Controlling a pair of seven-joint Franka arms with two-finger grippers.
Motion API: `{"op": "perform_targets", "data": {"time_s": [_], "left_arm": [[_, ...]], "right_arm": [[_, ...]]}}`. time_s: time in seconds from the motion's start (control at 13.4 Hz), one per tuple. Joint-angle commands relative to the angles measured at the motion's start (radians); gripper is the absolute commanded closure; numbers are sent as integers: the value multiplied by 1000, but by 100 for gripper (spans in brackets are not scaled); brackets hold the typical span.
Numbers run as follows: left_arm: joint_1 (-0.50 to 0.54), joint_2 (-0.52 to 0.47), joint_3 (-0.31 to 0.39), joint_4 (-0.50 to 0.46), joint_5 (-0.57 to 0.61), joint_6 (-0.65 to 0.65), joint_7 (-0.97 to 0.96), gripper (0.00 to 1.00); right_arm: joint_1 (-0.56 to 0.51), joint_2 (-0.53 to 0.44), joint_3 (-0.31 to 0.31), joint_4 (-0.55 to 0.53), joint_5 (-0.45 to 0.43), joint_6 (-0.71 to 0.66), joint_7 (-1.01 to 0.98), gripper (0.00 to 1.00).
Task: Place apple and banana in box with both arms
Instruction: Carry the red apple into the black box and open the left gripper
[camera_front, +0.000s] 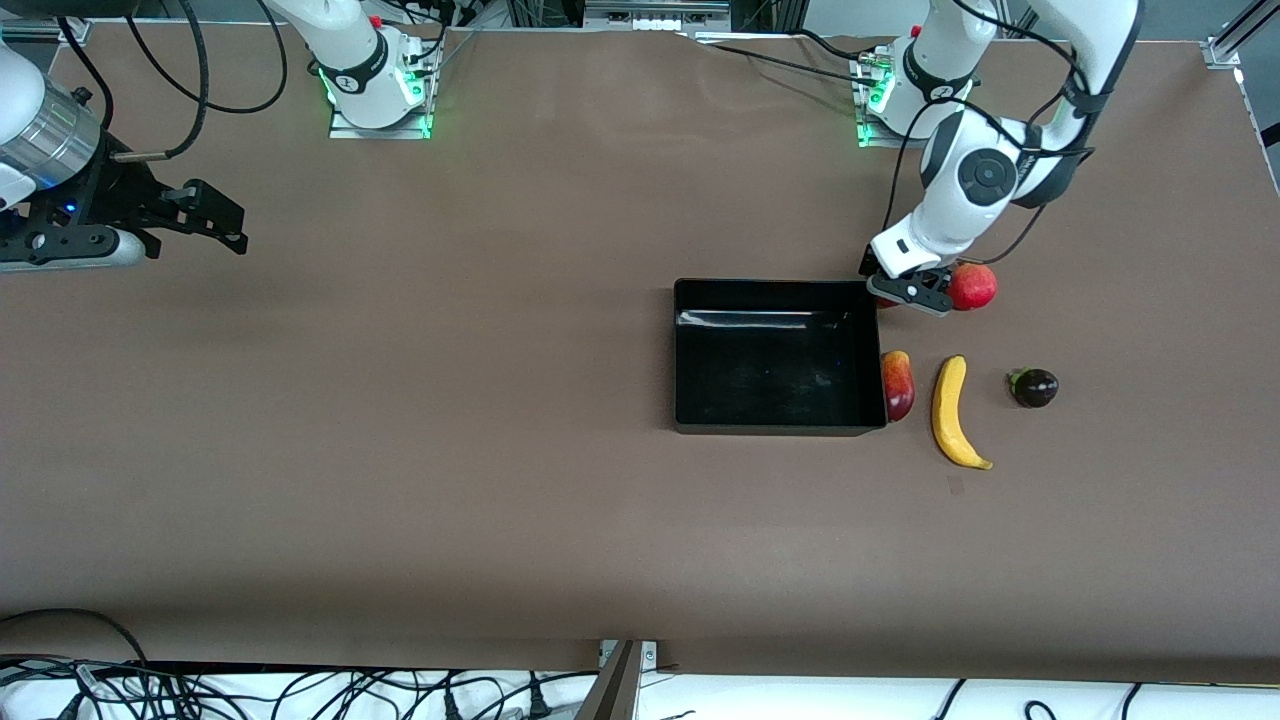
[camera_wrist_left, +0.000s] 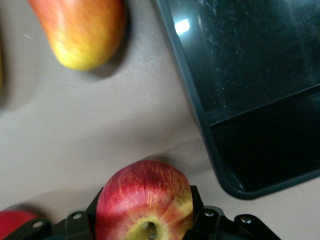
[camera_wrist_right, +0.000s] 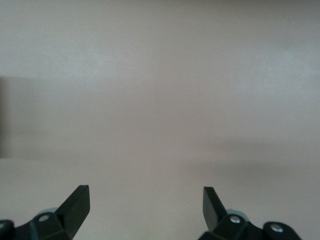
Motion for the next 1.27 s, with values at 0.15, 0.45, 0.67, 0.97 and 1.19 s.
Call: {"op": "perform_targets", "data": {"time_s": [0.15,0.45,0.67,0.97,1.19], "left_arm": [[-17,-27,-2,454,1,-586,-65,94],[-106,125,-6,595,-5,-549,-325,90],[-137,204,-6,548,-7,-409,-392,90],[-165,261,-8,402,-5,-152,-445,90],[-179,277,-11,397,-5,-133,-496,1]], "right_arm": [[-14,-1,13,10,-10,1,-7,0],[-14,-1,13,10,-7,3,-7,0],[-17,-1,13,10,-4,10,-8,0],[-19,-1,11,10,-4,12,-8,0],[-19,-1,11,10,-4,12,-8,0]]}}
